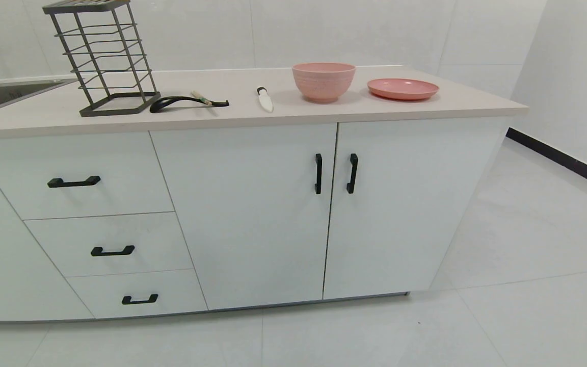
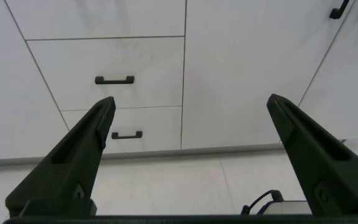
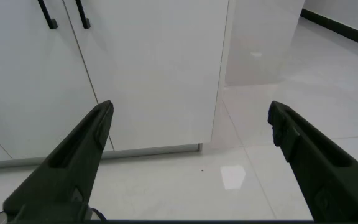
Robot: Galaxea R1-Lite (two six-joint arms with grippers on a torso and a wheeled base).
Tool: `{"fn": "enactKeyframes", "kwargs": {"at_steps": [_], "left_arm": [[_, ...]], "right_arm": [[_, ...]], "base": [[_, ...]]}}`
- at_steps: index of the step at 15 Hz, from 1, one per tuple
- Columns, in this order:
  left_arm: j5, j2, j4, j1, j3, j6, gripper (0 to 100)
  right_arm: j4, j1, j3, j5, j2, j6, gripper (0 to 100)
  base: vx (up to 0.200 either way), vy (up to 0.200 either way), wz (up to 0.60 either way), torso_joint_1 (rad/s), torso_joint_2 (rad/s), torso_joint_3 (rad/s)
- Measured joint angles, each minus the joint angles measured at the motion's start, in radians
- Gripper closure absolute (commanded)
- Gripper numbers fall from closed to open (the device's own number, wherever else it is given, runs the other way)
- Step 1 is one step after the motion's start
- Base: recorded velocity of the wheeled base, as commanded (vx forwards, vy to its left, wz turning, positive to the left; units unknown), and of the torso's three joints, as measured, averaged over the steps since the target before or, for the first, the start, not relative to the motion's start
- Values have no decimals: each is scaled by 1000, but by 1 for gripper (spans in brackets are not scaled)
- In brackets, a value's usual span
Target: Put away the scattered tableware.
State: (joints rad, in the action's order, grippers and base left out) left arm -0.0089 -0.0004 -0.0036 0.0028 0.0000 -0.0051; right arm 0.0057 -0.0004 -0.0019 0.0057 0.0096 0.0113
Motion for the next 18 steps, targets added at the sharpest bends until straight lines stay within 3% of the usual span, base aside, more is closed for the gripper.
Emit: {"fn": "enactKeyframes", "kwargs": {"at_steps": [14, 17, 18], "left_arm": [[4, 0, -1, 0, 0, 0, 0], [3, 0, 0, 0, 0, 2, 0], [2, 0, 0, 0, 0, 3, 0]], "right_arm": [[-8, -1, 0, 0, 0, 13, 0], [-220, -1, -3, 36, 0, 6, 0], [-201, -2, -20, 86, 3, 5, 0]], "base": [[0, 0, 0, 0, 0, 0], [0, 0, 0, 0, 0, 0], [0, 0, 0, 0, 0, 0]]}}
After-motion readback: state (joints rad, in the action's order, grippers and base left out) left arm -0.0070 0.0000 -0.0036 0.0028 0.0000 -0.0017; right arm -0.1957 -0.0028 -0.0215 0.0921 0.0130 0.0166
